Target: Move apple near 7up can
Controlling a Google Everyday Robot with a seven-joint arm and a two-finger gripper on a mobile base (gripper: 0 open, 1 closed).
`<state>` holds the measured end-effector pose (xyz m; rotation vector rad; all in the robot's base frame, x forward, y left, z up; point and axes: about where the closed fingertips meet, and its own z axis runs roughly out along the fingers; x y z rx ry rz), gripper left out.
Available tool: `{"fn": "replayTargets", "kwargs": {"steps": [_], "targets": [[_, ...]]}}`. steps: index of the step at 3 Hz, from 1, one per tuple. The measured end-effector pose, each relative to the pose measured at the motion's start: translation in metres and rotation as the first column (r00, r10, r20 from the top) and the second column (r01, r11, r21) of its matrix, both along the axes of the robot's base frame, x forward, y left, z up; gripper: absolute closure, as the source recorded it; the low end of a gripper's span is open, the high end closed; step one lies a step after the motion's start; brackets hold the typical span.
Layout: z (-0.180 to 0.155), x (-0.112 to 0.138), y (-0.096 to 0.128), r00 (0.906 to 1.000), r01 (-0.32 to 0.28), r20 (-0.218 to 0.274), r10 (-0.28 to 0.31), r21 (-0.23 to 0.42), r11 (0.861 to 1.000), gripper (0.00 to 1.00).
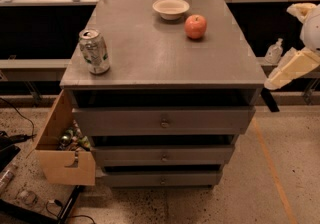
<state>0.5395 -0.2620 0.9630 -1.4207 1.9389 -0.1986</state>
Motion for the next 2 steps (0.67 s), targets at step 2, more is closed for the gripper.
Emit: {"fn": "replayTargets", "kwargs": {"steps": [2], "targets": [[0.0048,0.0824,-0.0117,0.986,0.027,0.156,-0.058,0.194,0.981,0.0]]}}
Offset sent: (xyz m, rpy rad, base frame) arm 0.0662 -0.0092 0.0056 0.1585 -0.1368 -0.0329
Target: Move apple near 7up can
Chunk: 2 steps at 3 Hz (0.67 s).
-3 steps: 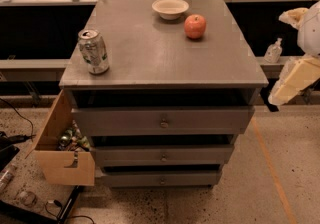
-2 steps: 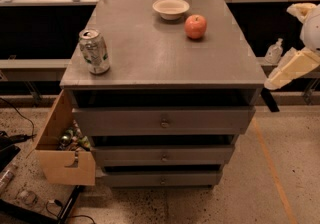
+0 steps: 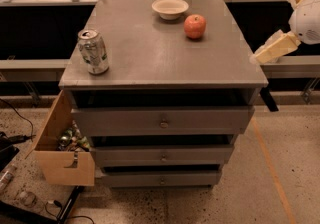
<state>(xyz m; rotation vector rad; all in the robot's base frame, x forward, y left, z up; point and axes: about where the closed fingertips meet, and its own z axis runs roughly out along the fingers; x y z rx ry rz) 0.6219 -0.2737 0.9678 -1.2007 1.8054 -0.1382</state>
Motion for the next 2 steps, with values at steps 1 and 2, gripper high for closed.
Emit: {"fn": "replayTargets", "kwargs": {"steps": [1,2], "targets": [[-0.022,0.029,0.023,0.9999,-0.009,-0.008,0.01,0.117,0.993,0.0],[-0.048,0.079,0.058,0.9996,-0.01,-0.024,0.017,0.279,0.96,0.0]]}}
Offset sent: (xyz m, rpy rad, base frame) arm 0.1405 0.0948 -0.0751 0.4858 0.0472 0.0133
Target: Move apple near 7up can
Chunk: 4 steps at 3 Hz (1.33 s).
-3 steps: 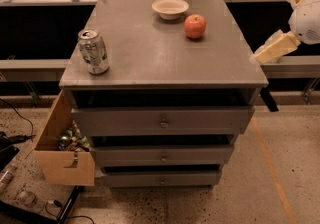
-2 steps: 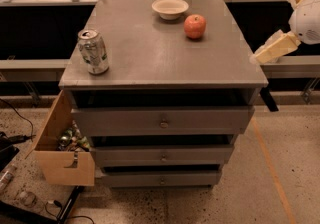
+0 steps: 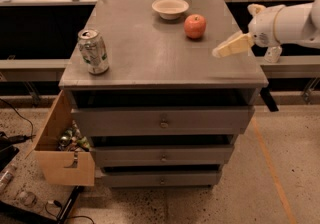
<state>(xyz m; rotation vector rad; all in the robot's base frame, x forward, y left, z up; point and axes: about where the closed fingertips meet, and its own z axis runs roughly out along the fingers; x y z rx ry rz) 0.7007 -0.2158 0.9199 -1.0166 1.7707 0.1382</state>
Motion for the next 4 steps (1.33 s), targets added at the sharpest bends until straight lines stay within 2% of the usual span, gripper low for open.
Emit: {"fn": "replayTargets", "kwargs": {"steps": [1,2,3,4], "targets": [[-0.023,0.049,0.032,0.9989,0.014,-0.047,-0.006,0.161,0.987,0.0],[-0.036,0.076,0.05,0.9973,0.029,-0.073,-0.009,0.277,0.96,0.0],[-0.044,0.097,0.063,0.9969,0.036,-0.078,-0.009,0.355,0.934,0.0],[-0.05,0.118,0.071,0.9971,0.043,-0.074,-0.015,0.395,0.918,0.0]]}}
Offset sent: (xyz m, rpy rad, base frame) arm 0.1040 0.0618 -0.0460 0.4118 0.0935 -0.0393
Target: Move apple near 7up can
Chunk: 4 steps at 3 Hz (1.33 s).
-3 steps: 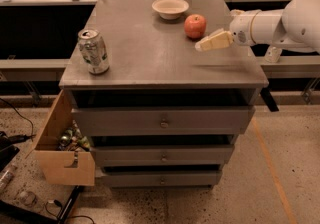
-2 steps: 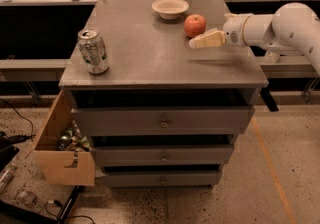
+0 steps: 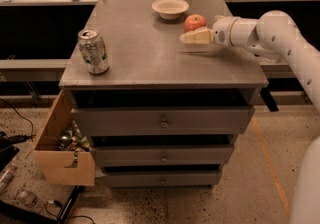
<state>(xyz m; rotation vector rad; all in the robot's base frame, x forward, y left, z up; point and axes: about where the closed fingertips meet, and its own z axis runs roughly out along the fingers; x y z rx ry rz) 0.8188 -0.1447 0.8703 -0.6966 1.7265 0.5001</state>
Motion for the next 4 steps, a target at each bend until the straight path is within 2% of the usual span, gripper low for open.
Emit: {"fn": "replayTargets", "kwargs": {"steps": [1,2,4], "targets": [[-0.001,0.02,0.005,0.9998,0.011,0.017,-0.011,0.009,1.0,0.16],[-0.001,0.034,0.012,0.9993,0.014,0.035,-0.014,0.002,1.0,0.39],[-0.003,0.035,0.018,0.9995,0.005,0.032,-0.005,0.004,1.0,0.87]]}}
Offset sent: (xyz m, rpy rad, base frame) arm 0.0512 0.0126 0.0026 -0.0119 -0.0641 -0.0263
